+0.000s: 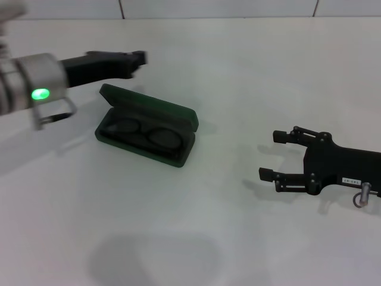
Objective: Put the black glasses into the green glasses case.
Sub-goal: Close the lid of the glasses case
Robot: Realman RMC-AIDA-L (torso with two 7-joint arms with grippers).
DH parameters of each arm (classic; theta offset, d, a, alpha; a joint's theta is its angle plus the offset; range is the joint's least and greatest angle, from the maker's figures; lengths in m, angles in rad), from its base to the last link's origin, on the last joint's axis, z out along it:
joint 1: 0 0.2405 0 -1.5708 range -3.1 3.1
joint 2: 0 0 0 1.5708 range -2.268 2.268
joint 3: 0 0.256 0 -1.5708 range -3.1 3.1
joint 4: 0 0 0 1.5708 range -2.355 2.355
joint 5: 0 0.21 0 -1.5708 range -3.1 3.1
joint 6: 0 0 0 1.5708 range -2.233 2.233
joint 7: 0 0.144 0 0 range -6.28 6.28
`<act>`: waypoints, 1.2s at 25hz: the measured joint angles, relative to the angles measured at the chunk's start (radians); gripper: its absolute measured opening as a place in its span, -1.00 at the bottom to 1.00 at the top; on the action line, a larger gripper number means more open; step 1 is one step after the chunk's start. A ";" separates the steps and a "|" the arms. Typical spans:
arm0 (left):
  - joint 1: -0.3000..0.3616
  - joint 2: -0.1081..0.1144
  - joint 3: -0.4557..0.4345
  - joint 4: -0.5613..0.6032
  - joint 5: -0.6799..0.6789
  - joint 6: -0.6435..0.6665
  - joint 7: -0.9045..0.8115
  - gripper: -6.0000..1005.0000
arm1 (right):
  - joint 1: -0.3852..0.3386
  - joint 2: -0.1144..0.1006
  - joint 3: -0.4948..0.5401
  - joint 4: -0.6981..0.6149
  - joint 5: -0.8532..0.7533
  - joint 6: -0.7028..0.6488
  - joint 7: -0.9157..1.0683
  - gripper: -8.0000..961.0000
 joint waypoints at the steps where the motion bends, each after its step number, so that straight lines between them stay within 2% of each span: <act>1: -0.002 0.000 0.054 -0.001 -0.014 -0.067 0.000 -0.99 | 0.000 0.000 0.000 0.000 0.000 0.000 0.000 0.83; 5: -0.009 -0.001 0.268 -0.017 -0.080 -0.317 0.008 -0.99 | -0.001 0.000 0.001 -0.001 0.000 -0.002 -0.002 0.83; 8: -0.019 0.000 0.357 -0.054 -0.109 -0.428 0.006 -0.98 | -0.001 0.000 0.001 -0.002 0.000 -0.005 -0.002 0.83; 14: -0.033 0.002 0.374 -0.112 -0.143 -0.455 0.008 -0.98 | -0.003 0.000 0.001 -0.003 0.000 -0.006 -0.003 0.83; 18: -0.026 0.004 0.375 -0.111 -0.140 -0.452 0.010 -0.98 | -0.004 -0.002 0.001 -0.003 0.000 -0.006 -0.003 0.83; 30: 0.036 0.008 0.365 -0.117 -0.150 -0.425 0.085 -0.98 | 0.001 -0.003 0.001 -0.003 0.000 -0.001 -0.002 0.83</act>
